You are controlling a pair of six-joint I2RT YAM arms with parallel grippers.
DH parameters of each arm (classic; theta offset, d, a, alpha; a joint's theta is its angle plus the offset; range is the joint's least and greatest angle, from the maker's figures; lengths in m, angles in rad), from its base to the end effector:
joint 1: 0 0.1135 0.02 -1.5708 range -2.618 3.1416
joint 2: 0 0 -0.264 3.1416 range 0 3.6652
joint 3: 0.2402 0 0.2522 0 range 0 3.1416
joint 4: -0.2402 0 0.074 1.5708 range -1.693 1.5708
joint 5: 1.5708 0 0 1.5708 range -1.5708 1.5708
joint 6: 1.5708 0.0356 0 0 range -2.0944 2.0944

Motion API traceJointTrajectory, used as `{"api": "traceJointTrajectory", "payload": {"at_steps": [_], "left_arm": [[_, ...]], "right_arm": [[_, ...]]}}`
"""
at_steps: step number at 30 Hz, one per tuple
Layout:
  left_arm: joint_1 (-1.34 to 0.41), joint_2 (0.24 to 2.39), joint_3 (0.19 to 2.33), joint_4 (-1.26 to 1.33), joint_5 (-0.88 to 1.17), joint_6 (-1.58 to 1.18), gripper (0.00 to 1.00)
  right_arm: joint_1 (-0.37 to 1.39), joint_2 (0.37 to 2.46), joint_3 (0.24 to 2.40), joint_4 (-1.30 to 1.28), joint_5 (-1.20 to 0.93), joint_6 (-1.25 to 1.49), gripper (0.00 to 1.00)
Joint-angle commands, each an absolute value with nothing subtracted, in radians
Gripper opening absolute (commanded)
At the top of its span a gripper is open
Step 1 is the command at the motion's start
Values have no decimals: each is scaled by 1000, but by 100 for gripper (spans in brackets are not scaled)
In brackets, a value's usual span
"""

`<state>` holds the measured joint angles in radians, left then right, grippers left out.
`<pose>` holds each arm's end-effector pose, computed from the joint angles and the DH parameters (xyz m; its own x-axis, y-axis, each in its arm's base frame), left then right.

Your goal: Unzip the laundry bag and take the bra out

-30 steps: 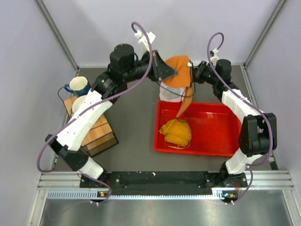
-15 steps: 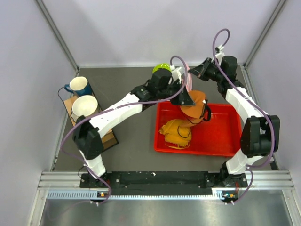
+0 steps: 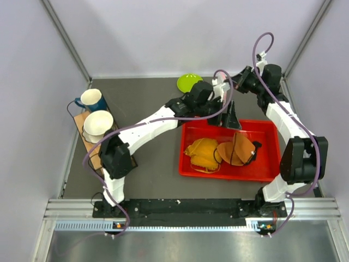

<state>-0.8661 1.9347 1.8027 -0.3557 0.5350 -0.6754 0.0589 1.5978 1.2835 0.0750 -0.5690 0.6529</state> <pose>0.2823 -0.3600 0.3384 -0.8291 0.1447 -0.5401 0.5494 0.3903 -0.7388 0.3779 0.0415 0.3341 -0.5355 0.4811 -0.6941 -0.3107 0.6520 0.6916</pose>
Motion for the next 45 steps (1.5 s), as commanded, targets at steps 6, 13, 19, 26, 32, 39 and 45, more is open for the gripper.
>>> {"api": "traceJointTrajectory", "payload": {"at_steps": [6, 13, 19, 26, 32, 39, 45], "left_arm": [[-747, 1556, 1577, -407, 491, -545, 93], [-546, 1421, 1413, -373, 480, -589, 92], [-486, 1358, 1348, -374, 440, -595, 92], [-465, 1339, 1321, -373, 422, -595, 92], [-453, 1350, 1299, -365, 428, -591, 93], [-417, 1364, 1298, -373, 437, -578, 96], [-396, 1356, 1301, -377, 448, -554, 96]], "right_arm": [[28, 1577, 1331, 81, -574, 624, 0], [18, 1598, 1423, 43, -509, 612, 0], [-43, 1641, 1534, 18, -468, 620, 0], [-127, 1735, 1603, -35, -371, 607, 0], [-173, 1767, 1626, -131, -365, 591, 31], [-173, 1709, 1626, -293, -180, 508, 91], [-173, 1632, 1594, -376, -126, 486, 99]]}}
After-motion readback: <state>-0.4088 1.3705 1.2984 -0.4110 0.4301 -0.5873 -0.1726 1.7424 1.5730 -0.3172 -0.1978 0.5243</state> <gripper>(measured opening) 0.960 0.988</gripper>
